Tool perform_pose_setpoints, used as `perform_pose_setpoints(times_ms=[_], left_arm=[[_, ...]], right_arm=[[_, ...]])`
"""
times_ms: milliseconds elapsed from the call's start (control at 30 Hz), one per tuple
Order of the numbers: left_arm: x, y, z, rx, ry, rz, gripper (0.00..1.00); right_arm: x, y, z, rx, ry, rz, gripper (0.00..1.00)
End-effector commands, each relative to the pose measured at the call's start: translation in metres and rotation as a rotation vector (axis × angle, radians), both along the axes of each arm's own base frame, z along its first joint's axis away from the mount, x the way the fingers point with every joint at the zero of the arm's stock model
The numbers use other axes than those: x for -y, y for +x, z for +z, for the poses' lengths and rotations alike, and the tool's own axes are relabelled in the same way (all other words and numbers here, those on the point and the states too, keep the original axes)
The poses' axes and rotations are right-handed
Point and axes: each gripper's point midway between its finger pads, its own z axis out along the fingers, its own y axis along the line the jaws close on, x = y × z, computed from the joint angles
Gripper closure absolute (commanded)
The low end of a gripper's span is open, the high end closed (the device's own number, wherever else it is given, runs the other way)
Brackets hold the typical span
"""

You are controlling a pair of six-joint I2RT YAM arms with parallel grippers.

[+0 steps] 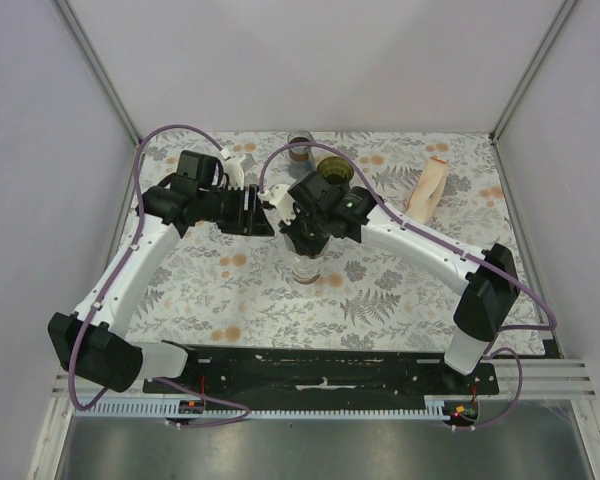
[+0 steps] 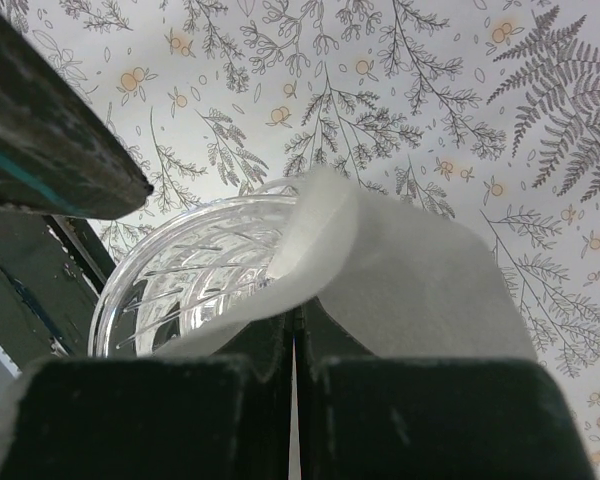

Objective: Place the coffee filter in the dripper
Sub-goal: Place the coffee filter in the coffee dripper.

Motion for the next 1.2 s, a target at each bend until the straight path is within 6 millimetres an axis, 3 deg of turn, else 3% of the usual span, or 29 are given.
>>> perform_pose_setpoints(times_ms=[0,167,433,700,967,1033,1167], left_arm=[[0.034,-0.018,0.031,0.012,-0.181,-0.118,0.37],[0.033,-0.013,0.022,-0.050,-0.206,-0.045,0.36],[0.041,-0.006,0.038,-0.039,-0.277,-0.051,0.35],[0.041,-0.022,0.025,-0.042,-0.266,-0.078,0.23],[0.048,-0.035,0.039,-0.048,-0.335,-0.143,0.20],[0.040,-0.033,0.034,-0.048,-0.315,-0.118,0.21],[0.003,-0.016,0.011,-0.020,-0.264,-0.014,0.21]], right_arm=[[-0.008,-0.007,-0.025,-0.010,-0.027,0.040,1.00],[-0.010,-0.007,-0.013,0.074,0.020,0.092,0.97],[-0.011,0.001,-0.008,0.161,0.010,0.179,0.97],[-0.017,0.005,-0.018,0.122,-0.001,0.138,0.98],[-0.019,0.004,-0.018,0.107,0.005,0.122,0.98],[-0.019,0.004,-0.016,0.109,0.008,0.121,0.98],[-0.018,0.005,-0.013,0.116,0.011,0.118,0.98]])
